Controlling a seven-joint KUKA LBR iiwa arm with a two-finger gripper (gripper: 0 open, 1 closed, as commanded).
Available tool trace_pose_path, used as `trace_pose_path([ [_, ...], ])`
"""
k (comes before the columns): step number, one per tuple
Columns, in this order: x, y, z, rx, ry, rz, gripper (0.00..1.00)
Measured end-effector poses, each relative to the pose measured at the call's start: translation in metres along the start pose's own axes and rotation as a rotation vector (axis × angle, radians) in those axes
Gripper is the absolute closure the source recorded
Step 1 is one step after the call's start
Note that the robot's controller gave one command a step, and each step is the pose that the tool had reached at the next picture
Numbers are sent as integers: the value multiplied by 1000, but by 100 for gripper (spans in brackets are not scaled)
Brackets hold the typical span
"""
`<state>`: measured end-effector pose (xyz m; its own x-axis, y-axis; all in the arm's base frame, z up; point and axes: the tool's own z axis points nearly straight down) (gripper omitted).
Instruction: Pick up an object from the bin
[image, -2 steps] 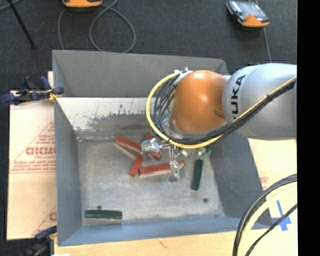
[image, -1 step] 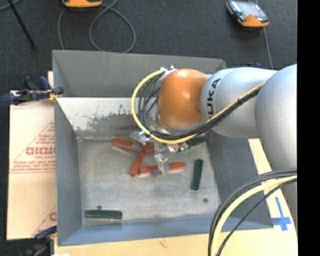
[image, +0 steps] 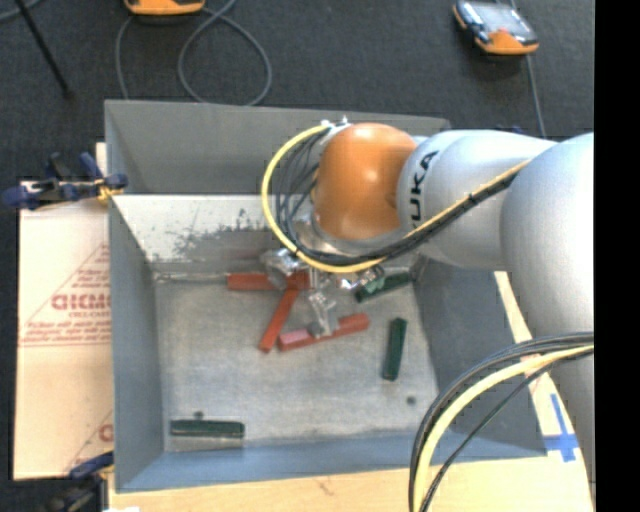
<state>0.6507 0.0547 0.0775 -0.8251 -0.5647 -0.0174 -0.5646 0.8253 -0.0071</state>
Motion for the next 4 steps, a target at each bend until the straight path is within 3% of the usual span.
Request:
trace_pose_path([
  [1, -3, 0, -4, 1, -11, 6, 100],
  [2, -14, 14, -155, 0, 4, -13, 100],
  [3, -12, 15, -150, -6, 12, -13, 0],
  [4, 30, -24, -27, -9, 19, 18, 0],
])
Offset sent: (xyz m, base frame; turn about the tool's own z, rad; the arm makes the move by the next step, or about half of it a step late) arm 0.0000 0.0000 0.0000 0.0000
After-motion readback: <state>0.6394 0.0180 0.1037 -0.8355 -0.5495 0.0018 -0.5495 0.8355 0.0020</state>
